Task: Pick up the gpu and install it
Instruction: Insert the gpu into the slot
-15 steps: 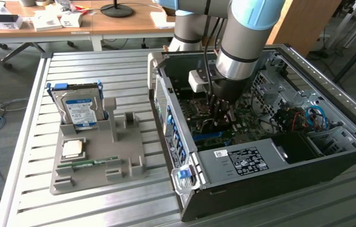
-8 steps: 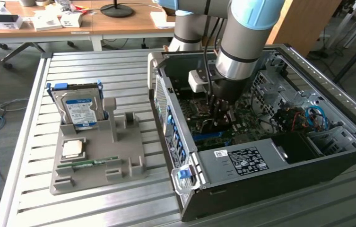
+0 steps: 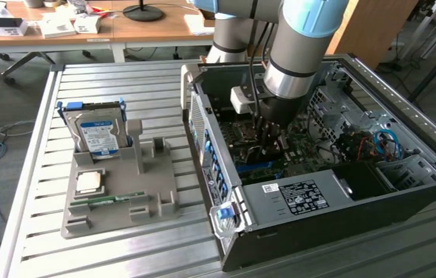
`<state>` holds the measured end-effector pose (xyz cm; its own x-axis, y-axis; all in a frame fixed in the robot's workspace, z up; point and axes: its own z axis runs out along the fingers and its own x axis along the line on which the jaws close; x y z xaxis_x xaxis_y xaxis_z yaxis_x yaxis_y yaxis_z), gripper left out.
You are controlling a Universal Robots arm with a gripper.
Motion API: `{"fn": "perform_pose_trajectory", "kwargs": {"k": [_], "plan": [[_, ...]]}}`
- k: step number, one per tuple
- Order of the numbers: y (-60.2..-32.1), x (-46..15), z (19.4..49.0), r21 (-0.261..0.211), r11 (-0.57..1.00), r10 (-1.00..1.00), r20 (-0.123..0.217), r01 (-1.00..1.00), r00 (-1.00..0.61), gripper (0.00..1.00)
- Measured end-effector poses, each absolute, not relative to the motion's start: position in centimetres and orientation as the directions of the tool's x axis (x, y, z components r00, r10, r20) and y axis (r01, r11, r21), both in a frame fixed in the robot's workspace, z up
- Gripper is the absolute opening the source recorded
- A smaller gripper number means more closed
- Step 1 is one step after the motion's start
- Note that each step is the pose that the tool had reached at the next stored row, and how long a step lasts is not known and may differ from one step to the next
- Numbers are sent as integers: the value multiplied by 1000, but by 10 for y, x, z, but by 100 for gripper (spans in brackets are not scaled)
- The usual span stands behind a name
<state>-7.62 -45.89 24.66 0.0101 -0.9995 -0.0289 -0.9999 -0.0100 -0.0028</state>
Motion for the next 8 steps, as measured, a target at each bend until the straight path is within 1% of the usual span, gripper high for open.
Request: {"fn": "perform_pose_trajectory", "kwargs": {"k": [8], "plan": [[-459, -76, 247, -3, -10, -1000, -28, -1000, 10, 26]]}}
